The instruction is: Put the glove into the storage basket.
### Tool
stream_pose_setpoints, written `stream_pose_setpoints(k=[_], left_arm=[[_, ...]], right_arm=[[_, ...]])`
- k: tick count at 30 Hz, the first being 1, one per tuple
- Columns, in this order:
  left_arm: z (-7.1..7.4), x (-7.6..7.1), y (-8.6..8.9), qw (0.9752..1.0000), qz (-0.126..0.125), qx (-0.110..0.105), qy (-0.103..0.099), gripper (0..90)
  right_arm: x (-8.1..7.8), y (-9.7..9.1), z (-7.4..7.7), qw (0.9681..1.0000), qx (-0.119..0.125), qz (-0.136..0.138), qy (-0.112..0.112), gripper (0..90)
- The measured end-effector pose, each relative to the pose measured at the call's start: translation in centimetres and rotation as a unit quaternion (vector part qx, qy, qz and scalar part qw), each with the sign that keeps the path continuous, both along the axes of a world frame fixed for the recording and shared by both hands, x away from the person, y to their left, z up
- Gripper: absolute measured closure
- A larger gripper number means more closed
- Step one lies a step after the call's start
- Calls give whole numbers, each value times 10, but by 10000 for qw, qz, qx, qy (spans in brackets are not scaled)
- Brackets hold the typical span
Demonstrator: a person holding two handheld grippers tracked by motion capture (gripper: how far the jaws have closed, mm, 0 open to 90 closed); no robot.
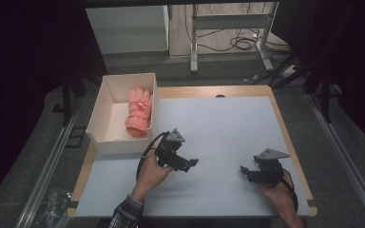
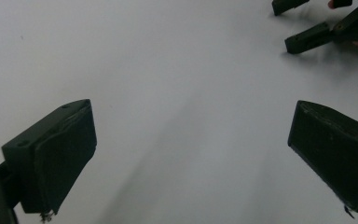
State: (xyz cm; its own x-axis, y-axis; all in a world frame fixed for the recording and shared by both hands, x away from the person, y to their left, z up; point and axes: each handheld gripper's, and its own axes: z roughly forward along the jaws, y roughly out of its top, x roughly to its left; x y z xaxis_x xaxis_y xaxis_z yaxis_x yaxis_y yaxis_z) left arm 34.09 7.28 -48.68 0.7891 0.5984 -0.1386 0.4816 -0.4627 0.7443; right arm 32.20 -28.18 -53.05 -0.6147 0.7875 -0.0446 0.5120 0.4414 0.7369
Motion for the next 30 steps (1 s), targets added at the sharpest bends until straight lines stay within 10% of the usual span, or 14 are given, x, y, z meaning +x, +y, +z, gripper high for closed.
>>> stream_pose_setpoints(k=[10,21,30], left_arm=[[-29,-5,7,9999,89,8,77,12],[-58,-11,2,9981,122,602,-3,9],[-60,-14,0,9972,115,716,-158,0]], right_arm=[[0,0,0,10000,0,-1,1,275],[0,0,0,10000,-4,-1,-6,275],[0,0,0,10000,0,-3,-6,275]])
